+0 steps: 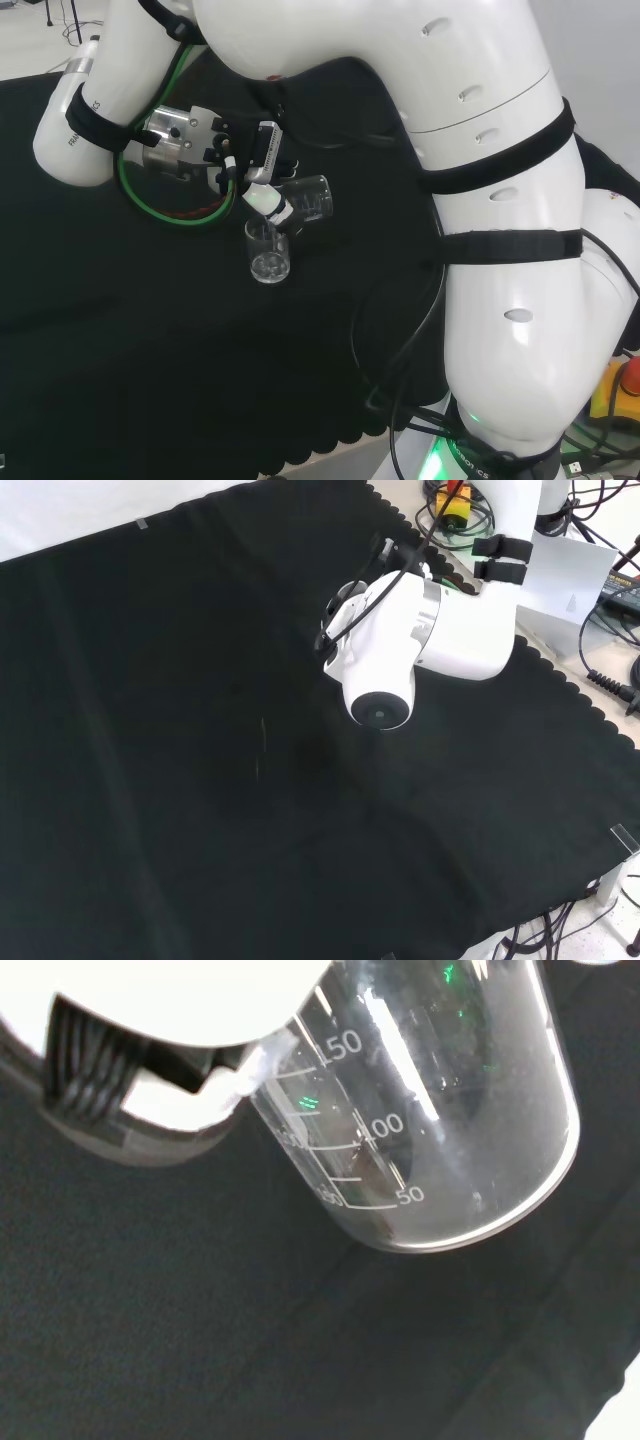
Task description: Pour the water from the handheld beaker into the one on the table.
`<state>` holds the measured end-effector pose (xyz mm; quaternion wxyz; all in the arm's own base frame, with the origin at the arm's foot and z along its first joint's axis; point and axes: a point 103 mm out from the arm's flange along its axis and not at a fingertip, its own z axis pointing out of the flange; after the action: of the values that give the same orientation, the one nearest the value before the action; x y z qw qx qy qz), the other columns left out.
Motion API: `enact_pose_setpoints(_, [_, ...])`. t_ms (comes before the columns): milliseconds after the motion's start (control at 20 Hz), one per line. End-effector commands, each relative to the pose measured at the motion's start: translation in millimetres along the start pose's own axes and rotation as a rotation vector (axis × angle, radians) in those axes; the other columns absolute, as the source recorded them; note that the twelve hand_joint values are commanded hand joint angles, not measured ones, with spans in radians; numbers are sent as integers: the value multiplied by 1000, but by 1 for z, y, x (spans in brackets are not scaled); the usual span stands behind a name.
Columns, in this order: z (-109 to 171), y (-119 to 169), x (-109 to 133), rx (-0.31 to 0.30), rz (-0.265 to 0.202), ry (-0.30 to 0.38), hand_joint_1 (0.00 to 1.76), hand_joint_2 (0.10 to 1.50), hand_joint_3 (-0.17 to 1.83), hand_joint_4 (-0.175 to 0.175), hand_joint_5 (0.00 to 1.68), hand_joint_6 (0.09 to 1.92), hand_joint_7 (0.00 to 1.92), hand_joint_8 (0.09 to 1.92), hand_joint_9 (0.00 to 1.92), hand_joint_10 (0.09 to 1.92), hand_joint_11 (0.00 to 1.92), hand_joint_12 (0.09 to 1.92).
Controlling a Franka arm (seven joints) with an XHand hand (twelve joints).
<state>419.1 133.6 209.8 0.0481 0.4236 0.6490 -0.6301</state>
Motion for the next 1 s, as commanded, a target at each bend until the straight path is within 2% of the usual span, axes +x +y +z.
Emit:
enact_pose_setpoints(50, [-1,-1,1,4,2,-4,1311,474,1022,-175,1230,909,1289,881,1633,612,1400,786])
enact_pose_setpoints(500, [-1,-3,0,-15,18,-2,1311,473,1025,-175,1230,911,1290,882,1635,614,1404,786])
enact_pose_setpoints(1000, [1,-6,-4,-64,18,32,1311,471,1028,-175,1231,911,1290,883,1636,614,1406,785])
